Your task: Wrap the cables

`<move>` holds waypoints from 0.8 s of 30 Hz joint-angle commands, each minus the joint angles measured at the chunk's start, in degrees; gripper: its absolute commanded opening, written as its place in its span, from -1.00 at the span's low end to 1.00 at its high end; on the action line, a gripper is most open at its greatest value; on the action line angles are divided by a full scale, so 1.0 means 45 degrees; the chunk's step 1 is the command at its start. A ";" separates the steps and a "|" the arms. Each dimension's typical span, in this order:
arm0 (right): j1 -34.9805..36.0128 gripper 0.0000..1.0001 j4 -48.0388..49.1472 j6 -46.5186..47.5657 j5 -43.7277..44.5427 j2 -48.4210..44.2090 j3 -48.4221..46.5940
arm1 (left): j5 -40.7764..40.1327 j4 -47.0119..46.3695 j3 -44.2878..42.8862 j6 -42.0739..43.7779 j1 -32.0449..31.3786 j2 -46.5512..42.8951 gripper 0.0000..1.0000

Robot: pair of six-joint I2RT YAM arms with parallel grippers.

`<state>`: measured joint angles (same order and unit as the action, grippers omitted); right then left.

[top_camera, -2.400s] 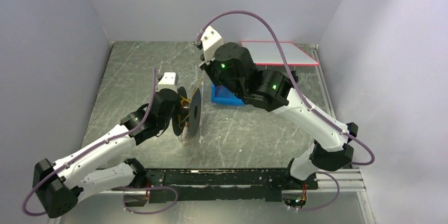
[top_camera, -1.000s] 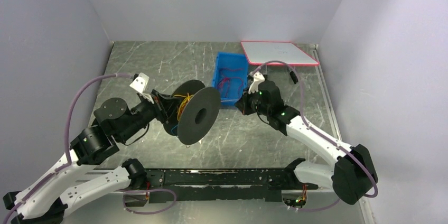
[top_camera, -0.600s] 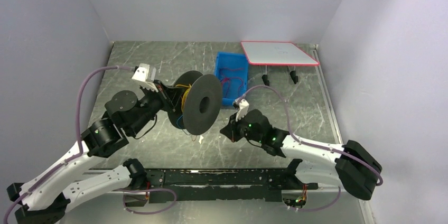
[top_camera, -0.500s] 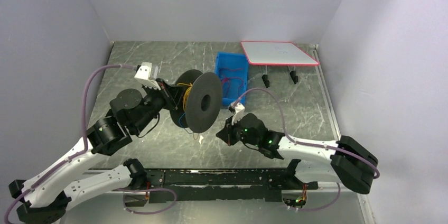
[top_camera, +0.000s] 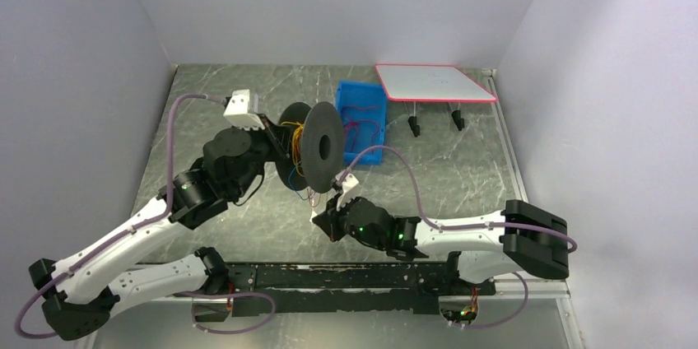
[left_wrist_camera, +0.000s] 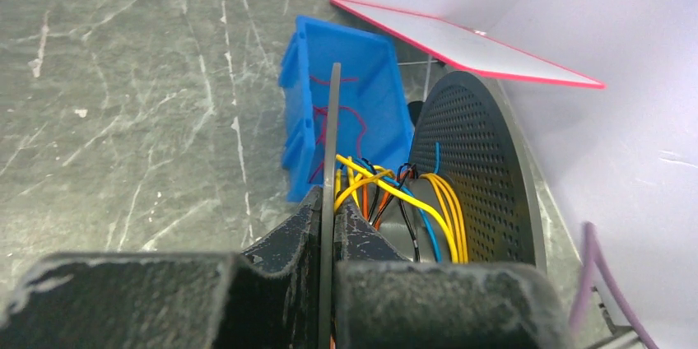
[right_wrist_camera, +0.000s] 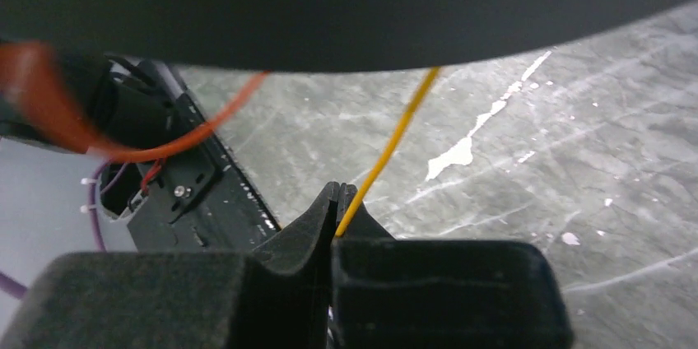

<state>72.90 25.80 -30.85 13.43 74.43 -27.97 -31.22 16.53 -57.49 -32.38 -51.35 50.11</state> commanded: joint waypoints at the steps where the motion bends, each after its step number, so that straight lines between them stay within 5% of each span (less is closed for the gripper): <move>1: 0.1127 -1.00 -0.0667 -0.0004 0.1817 -0.0356 -0.0367 | -0.1754 -0.2487 -0.0811 -0.0416 -0.0014 0.0224 -0.86; 24: 0.2630 -1.00 -0.4832 0.1343 0.4635 -0.0723 -0.5263 | -0.2935 -0.1452 0.0323 0.0502 0.0004 0.2557 -0.86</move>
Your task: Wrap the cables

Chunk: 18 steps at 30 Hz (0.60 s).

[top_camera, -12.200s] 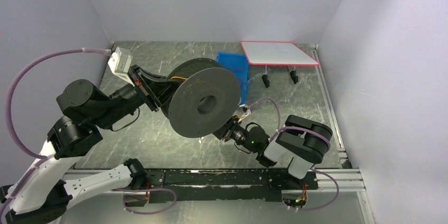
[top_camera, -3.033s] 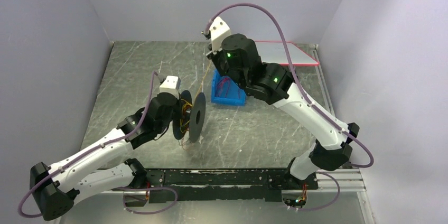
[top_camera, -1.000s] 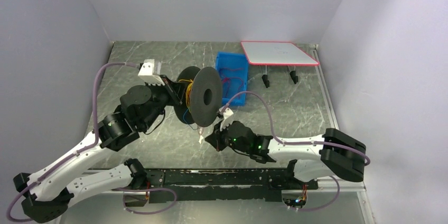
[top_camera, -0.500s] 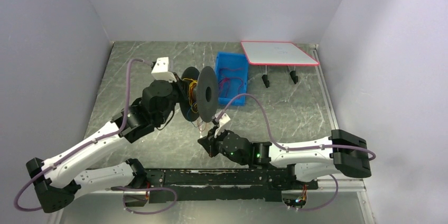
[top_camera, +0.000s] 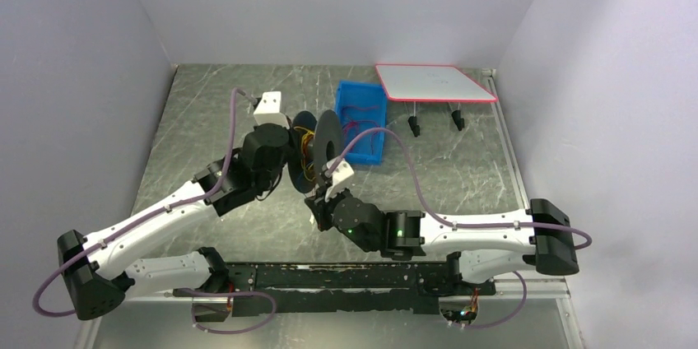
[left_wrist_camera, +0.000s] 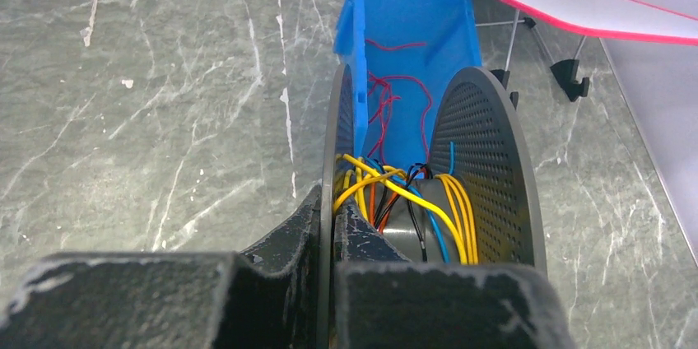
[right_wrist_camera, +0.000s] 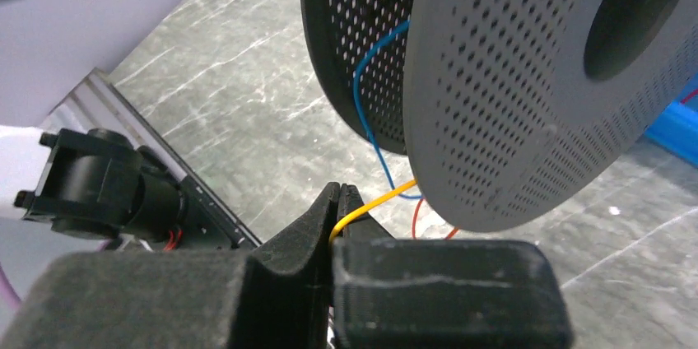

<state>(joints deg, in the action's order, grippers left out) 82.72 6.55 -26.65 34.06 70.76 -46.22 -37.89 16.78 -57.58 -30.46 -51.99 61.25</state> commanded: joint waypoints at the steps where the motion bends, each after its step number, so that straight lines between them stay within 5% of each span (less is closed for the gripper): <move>1: 0.0449 -1.00 -0.0727 0.0444 0.0202 0.0190 -0.1489 | -0.1369 -0.1455 0.0470 0.0031 0.0131 0.0094 -0.86; 18: 0.0158 -1.00 0.0584 0.0256 0.3999 0.1285 -0.2797 | 0.0413 -0.0803 0.2027 -0.1504 0.0106 -0.0407 -0.86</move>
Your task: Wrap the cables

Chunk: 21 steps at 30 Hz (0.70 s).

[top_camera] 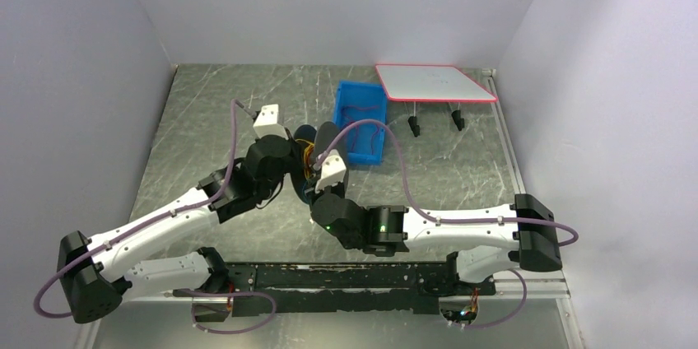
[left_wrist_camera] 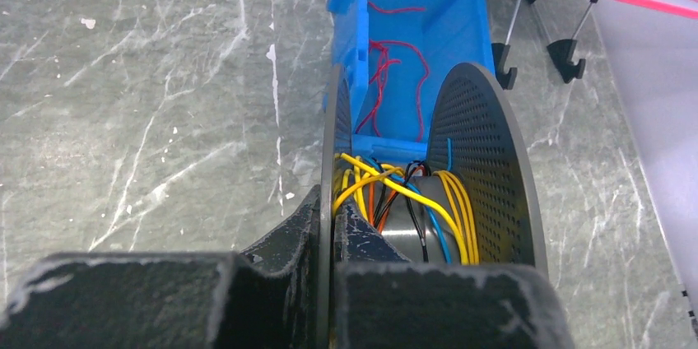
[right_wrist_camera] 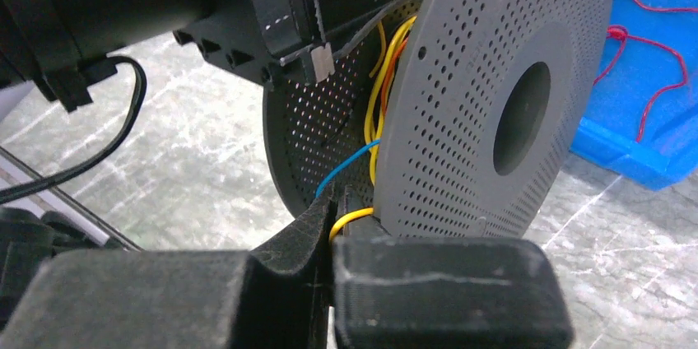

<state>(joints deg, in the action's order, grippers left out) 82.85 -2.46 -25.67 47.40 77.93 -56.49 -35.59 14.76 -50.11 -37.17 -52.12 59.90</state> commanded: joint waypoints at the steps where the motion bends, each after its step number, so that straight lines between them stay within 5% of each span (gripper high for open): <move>1: 0.0047 -1.00 0.2698 0.0091 0.1116 -0.0307 -0.0472 | -0.0005 -0.0296 0.0389 -0.0004 0.0136 -0.0107 -0.86; 9: -0.0543 -0.67 0.3408 0.0464 0.1357 -0.0136 -0.0284 | 0.0261 0.0088 0.0758 -0.0326 0.0117 0.0018 -0.86; 21: -0.1028 -0.59 0.3629 -0.0108 0.1185 -0.0192 0.0466 | 0.1059 -0.0019 0.1120 -0.1200 0.0113 0.0344 -0.86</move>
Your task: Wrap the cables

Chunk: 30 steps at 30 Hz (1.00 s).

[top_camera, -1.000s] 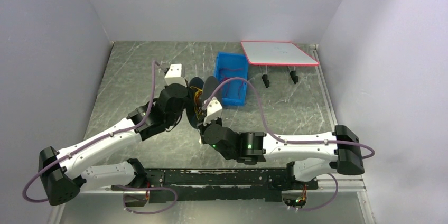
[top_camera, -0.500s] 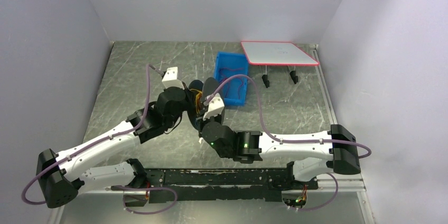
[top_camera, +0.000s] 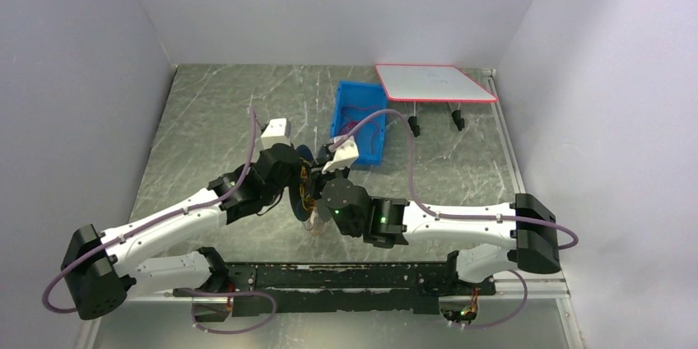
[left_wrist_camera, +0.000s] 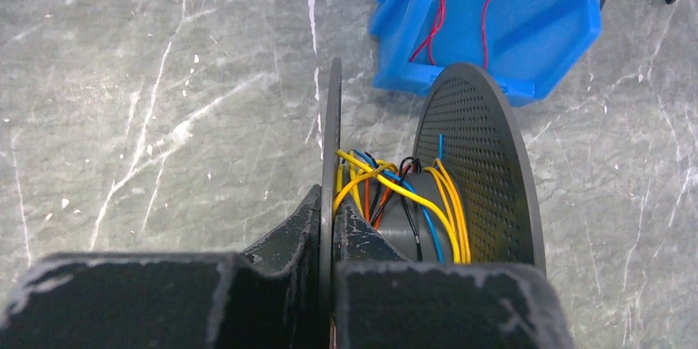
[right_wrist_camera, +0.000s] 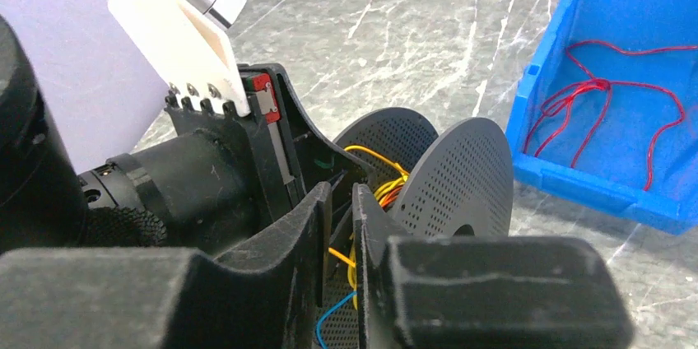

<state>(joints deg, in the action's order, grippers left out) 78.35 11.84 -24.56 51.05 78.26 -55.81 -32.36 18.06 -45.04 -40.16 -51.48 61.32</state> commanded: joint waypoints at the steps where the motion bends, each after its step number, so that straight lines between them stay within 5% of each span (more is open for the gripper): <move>1: -0.0027 -0.58 0.0368 -0.0379 0.0358 -0.0399 0.0376 | 0.0351 -0.0779 0.0011 -0.0556 -0.0012 0.0080 -0.86; 18: -0.0048 -0.39 -0.0695 -0.0998 0.0505 -0.2337 0.1345 | 0.0616 -0.1101 -0.0051 -0.0607 0.0056 0.0625 -0.86; 30: -0.0055 -0.34 -0.2464 -0.2149 0.0621 -0.3652 0.2229 | 0.3632 -0.2081 0.0451 -0.0768 0.1826 0.0155 -0.86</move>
<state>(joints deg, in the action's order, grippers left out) 78.32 4.32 -31.03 51.90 64.16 -47.55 -22.50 13.80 -43.92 -41.87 -45.74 64.27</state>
